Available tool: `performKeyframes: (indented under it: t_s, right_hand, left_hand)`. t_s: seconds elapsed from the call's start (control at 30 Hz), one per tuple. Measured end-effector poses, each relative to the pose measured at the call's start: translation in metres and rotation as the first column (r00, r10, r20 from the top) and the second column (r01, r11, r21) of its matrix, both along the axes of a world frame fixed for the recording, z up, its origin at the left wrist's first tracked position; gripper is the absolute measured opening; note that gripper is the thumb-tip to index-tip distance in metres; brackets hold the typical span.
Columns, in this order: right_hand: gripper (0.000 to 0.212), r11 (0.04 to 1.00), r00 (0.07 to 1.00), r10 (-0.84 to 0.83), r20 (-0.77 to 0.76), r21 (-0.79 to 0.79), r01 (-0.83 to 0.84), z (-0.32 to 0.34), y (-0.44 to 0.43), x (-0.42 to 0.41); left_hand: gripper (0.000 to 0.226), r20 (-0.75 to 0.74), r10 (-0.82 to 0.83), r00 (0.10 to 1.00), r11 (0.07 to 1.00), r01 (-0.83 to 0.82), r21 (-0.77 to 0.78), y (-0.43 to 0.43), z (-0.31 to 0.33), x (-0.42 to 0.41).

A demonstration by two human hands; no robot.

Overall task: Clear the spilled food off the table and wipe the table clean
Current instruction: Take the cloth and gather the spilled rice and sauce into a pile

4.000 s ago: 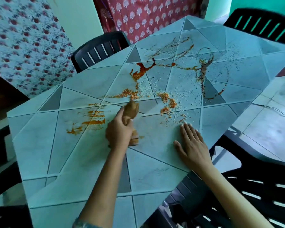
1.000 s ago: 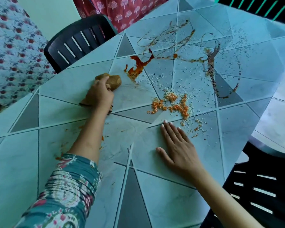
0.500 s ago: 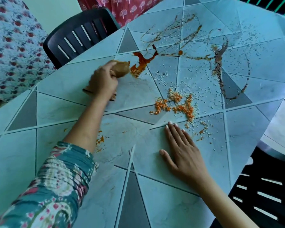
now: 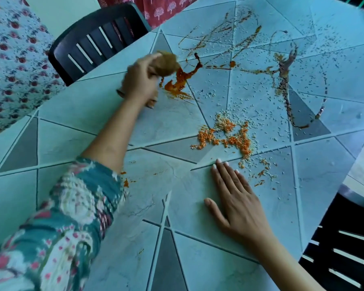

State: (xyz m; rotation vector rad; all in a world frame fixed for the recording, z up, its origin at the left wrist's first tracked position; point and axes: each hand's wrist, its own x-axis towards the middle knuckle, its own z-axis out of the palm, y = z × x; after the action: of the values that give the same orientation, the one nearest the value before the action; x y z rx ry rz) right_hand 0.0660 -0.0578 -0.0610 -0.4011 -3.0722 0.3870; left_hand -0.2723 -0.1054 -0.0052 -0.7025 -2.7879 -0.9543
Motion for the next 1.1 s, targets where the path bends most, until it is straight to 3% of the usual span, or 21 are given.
performKeyframes:
  t_s: [0.07,0.17,0.33,0.47,0.67,0.73,0.83,0.93,1.0,1.1]
  right_hand:
    - [0.07,1.0,1.0,0.0,-0.003,0.002,0.0,0.0,0.0,0.0]
    - [0.07,1.0,1.0,-0.002,-0.012,-0.007,0.002,-0.001,0.0,0.0]
    - [0.07,1.0,1.0,-0.002,-0.018,-0.004,0.002,-0.001,0.0,0.0]
    - [0.07,1.0,1.0,-0.002,-0.022,-0.007,0.002,0.0,0.0,-0.001]
    - [0.07,1.0,1.0,-0.005,-0.025,-0.01,0.004,0.001,0.0,-0.001]
    - [0.07,1.0,1.0,-0.006,-0.029,-0.02,0.005,0.001,-0.001,-0.002]
    - [0.07,0.999,0.999,-0.014,-0.035,-0.032,0.013,0.002,-0.001,-0.001]
    - [0.069,0.999,0.999,-0.014,-0.04,-0.029,0.013,0.002,-0.001,-0.001]
    - [0.07,0.999,0.999,-0.014,-0.041,-0.035,0.012,0.001,-0.001,-0.001]
    - [0.07,0.999,0.999,-0.013,-0.046,-0.043,0.011,0.001,0.0,-0.001]
  left_hand:
    - [0.051,-0.034,0.074,0.997,0.995,-0.076,-0.06,-0.008,-0.001,-0.043]
    - [0.054,-0.011,0.043,0.999,0.988,-0.044,-0.151,-0.012,-0.007,-0.083]
    - [0.06,0.019,0.022,1.0,0.977,-0.018,-0.215,0.011,-0.015,-0.084]
    - [0.065,0.02,-0.212,0.977,0.949,0.211,-0.233,0.023,-0.019,-0.015]
    - [0.068,-0.027,-0.59,0.807,0.794,0.574,-0.202,0.017,-0.009,0.094]
    - [0.066,-0.076,-0.525,0.847,0.841,0.504,-0.198,0.014,-0.002,0.083]
    - [0.064,-0.106,-0.243,0.964,0.955,0.218,-0.203,0.014,0.005,0.047]
    - [0.061,-0.048,-0.021,0.999,0.965,0.007,-0.261,0.009,-0.002,0.029]
    - [0.065,-0.031,-0.058,0.998,0.95,0.046,-0.308,0.01,-0.012,0.048]
    - [0.072,-0.026,-0.318,0.948,0.897,0.292,-0.333,0.015,-0.024,0.11]
